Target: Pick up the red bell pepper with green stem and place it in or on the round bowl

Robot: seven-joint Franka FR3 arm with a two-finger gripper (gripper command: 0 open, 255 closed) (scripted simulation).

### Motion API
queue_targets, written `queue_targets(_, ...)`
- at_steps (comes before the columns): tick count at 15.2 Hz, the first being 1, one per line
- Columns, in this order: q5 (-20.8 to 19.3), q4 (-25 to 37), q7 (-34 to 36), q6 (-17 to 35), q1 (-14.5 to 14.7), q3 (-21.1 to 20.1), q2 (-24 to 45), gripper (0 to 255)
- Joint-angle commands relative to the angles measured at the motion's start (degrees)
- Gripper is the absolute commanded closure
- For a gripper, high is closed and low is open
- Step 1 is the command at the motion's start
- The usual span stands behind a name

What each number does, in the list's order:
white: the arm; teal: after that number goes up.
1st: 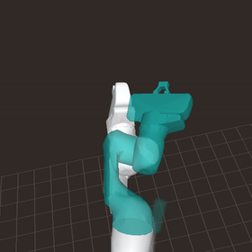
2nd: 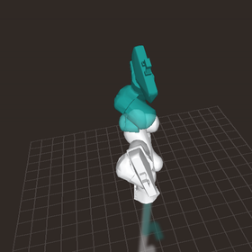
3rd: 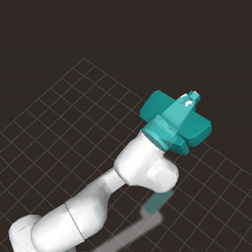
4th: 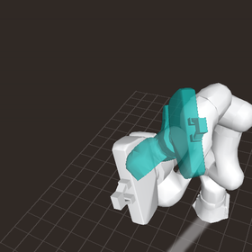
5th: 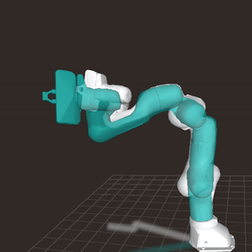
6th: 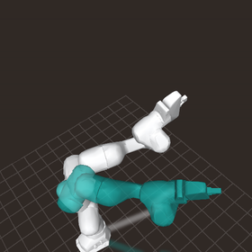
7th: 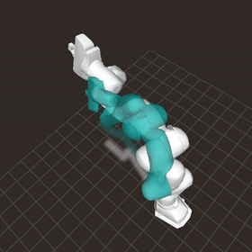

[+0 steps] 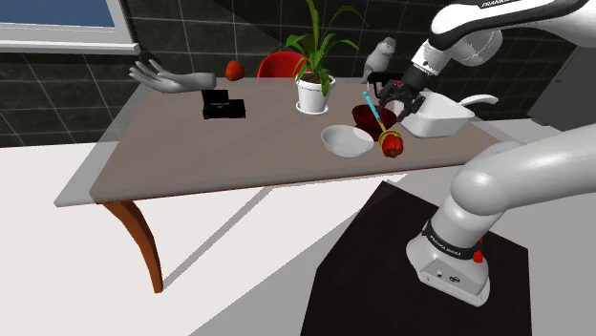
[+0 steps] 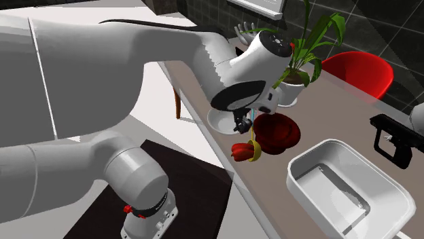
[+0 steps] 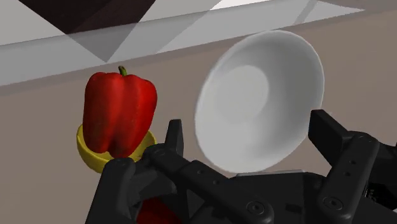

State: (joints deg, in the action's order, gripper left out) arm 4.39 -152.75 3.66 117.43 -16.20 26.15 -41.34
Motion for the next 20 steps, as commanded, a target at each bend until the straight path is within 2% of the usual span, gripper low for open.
queue_targets(1, 0.04, -0.99, -1.46, 2.55, -1.82, 3.36, 1.05, 0)
queue_targets(5, 1.44, -2.75, -4.41, 8.23, -3.96, 9.97, 4.25, 0)
queue_targets(9, 4.24, -3.85, -8.37, 13.87, -4.46, 17.62, 8.37, 0)
queue_targets(13, 5.92, -4.94, -9.62, 17.06, -2.58, 19.03, 10.35, 0)
queue_targets(17, 8.78, -6.25, -11.53, 21.46, 0.92, 20.86, 13.26, 0)
queue_targets(20, 8.77, -6.25, -11.53, 21.46, 0.91, 20.86, 13.26, 0)
